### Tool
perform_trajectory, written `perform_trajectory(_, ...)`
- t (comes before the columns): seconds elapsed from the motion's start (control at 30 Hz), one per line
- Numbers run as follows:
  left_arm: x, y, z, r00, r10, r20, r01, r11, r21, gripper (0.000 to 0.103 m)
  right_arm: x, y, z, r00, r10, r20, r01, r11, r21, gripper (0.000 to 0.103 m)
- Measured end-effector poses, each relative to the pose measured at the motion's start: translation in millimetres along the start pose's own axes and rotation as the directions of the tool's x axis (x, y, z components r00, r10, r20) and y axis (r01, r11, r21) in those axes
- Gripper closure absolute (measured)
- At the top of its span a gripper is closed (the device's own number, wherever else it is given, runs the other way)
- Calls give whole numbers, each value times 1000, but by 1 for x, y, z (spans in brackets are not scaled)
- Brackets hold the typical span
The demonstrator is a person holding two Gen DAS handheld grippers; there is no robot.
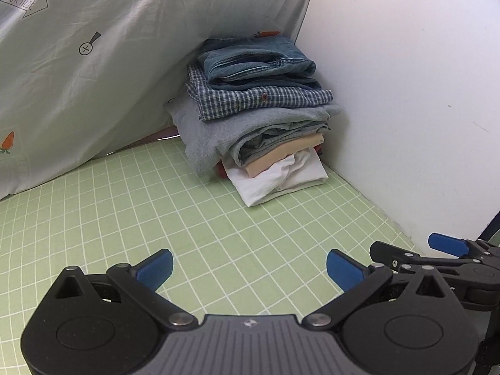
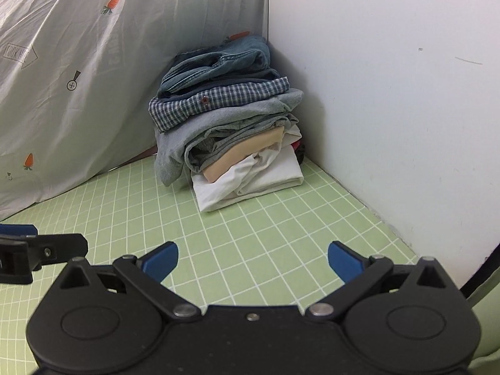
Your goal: Fold clothes
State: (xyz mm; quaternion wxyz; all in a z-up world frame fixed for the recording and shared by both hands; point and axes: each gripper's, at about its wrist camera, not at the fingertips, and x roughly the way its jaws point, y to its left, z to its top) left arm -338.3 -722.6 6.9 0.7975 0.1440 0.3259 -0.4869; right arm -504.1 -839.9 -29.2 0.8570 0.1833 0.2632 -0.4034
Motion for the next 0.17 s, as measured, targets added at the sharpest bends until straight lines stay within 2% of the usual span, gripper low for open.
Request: perform_trajectory(0.17, -4, -1, -3, 1000, -3, -2, 3, 1000, 10, 0, -3, 0, 0, 1000, -6, 7, 6, 1000, 3, 0)
